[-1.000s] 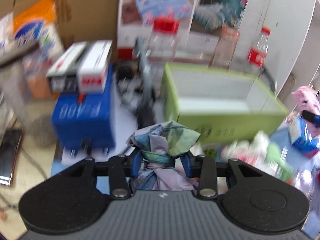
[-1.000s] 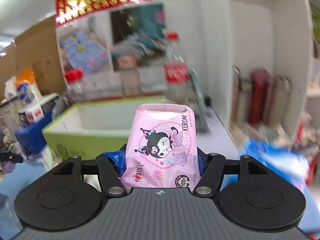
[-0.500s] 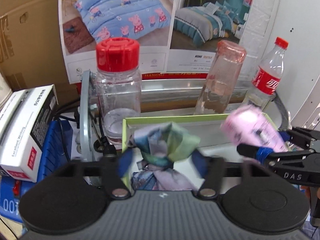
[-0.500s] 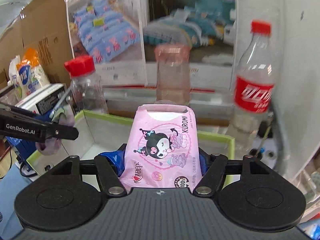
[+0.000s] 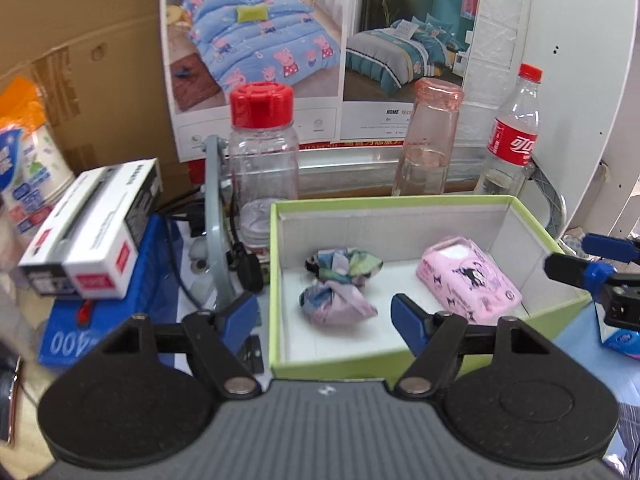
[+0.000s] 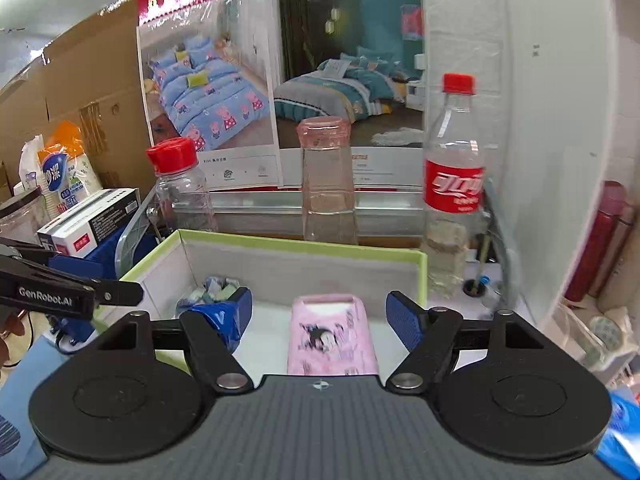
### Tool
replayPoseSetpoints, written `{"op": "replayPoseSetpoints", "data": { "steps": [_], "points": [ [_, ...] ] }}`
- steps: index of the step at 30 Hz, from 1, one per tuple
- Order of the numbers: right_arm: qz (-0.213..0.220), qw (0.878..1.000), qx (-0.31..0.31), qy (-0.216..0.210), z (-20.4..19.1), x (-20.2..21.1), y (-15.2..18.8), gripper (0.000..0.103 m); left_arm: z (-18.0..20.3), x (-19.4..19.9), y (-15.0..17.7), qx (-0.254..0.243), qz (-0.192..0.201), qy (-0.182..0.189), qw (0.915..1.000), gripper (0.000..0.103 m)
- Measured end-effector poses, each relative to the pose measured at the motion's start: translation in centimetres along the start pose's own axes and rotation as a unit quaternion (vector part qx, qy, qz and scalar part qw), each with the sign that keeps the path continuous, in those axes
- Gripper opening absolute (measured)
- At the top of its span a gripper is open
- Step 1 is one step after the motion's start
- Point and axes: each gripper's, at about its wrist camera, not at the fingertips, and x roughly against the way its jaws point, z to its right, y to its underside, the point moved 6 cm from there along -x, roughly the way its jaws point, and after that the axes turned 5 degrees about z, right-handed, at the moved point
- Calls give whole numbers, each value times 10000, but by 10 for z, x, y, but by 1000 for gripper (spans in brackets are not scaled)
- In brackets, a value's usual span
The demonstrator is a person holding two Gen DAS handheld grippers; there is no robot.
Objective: Organize soft objects
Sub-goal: 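Withdraw both grippers from the lime-green box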
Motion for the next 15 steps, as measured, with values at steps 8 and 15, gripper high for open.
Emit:
{"op": "replayPoseSetpoints", "data": {
  "steps": [8,15],
  "points": [
    [320,9961,-239,790,20,95,52,61,1,70,38,67,211,-297,9993,77],
    [511,9815,-965,1575,56,158,99,61,0,105,71,257,221,-476,9983,78]
  ]
}}
